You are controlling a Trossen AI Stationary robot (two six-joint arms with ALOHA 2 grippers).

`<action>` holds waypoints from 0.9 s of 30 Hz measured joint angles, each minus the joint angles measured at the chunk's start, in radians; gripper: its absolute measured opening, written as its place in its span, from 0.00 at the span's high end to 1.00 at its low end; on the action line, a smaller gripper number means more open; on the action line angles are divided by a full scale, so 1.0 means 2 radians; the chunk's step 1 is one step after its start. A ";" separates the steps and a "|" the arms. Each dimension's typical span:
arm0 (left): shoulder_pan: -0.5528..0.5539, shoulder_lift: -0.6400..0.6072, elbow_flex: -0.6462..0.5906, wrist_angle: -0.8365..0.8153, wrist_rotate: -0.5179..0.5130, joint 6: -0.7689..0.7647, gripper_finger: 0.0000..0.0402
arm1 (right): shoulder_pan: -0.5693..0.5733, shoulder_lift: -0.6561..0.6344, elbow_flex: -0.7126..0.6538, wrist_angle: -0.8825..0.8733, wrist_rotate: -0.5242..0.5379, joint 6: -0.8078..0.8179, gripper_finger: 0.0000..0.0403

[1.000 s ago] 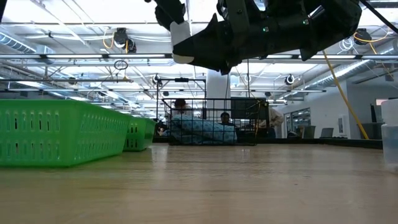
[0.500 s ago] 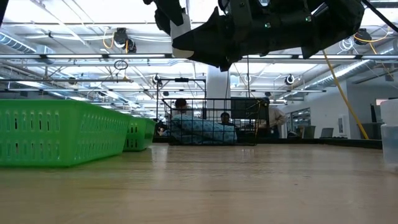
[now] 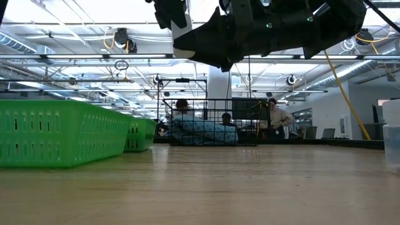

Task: Pick & Place Medicine items
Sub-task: Put the top white pill bottle into the bottom green bin

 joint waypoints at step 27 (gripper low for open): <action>-0.167 -0.184 -0.308 0.081 -0.112 -0.306 0.66 | -0.001 -0.067 0.000 -0.134 0.001 -0.002 0.53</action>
